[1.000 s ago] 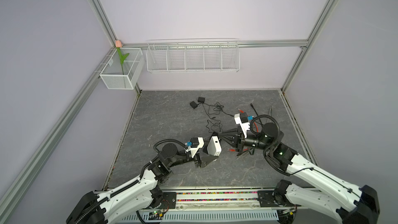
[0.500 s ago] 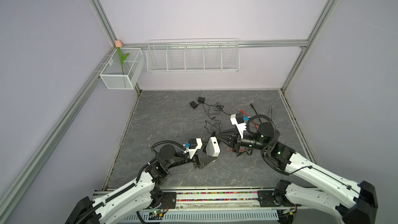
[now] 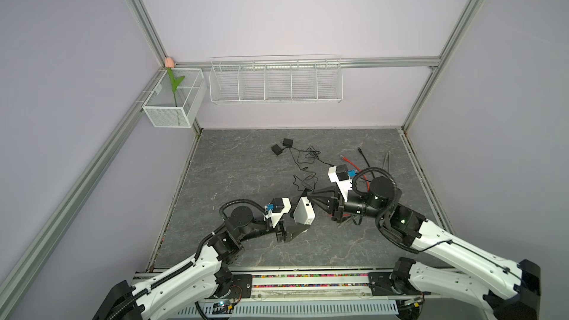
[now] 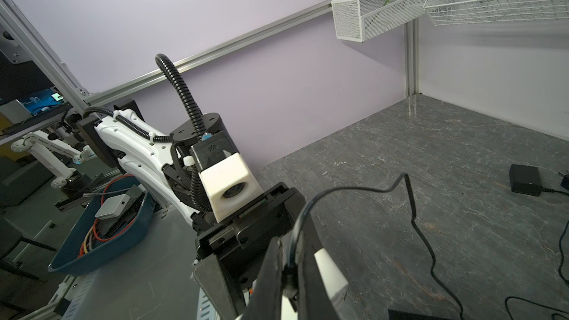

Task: Insert the plug into the switch port
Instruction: 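Push the cable plug down into the router's top port with the right gripper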

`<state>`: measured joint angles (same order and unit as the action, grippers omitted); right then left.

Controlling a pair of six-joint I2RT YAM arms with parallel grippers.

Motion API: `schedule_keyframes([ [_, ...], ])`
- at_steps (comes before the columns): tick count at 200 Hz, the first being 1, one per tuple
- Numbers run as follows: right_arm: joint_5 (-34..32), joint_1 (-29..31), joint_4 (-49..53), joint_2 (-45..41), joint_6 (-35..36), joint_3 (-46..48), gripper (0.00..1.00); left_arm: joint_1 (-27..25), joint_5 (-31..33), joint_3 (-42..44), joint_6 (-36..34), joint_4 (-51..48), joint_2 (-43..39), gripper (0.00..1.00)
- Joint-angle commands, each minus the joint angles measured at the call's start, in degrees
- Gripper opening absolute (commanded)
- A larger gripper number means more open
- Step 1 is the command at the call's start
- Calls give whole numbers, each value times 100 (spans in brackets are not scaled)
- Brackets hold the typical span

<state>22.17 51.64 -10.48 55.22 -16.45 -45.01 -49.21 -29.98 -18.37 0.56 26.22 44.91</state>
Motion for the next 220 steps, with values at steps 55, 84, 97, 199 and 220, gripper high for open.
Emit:
schedule_keyframes([
  [55, -121, 100, -24, 182, 152, -65, 6, -53, 66, -17, -120, -15, -135, 0],
  [84, -159, 131, -42, 191, 149, -34, 7, -51, 95, 5, -152, -72, -140, 0],
  [97, -170, 129, -52, 191, 134, -29, 7, -48, 114, 19, -152, -75, -254, 0],
  [199, -195, 230, -57, 129, 109, 95, 6, -50, 150, 19, -162, -73, -267, 0],
  [220, -221, 242, -58, 145, 107, 107, 7, -53, 155, 9, -163, -64, -254, 0],
])
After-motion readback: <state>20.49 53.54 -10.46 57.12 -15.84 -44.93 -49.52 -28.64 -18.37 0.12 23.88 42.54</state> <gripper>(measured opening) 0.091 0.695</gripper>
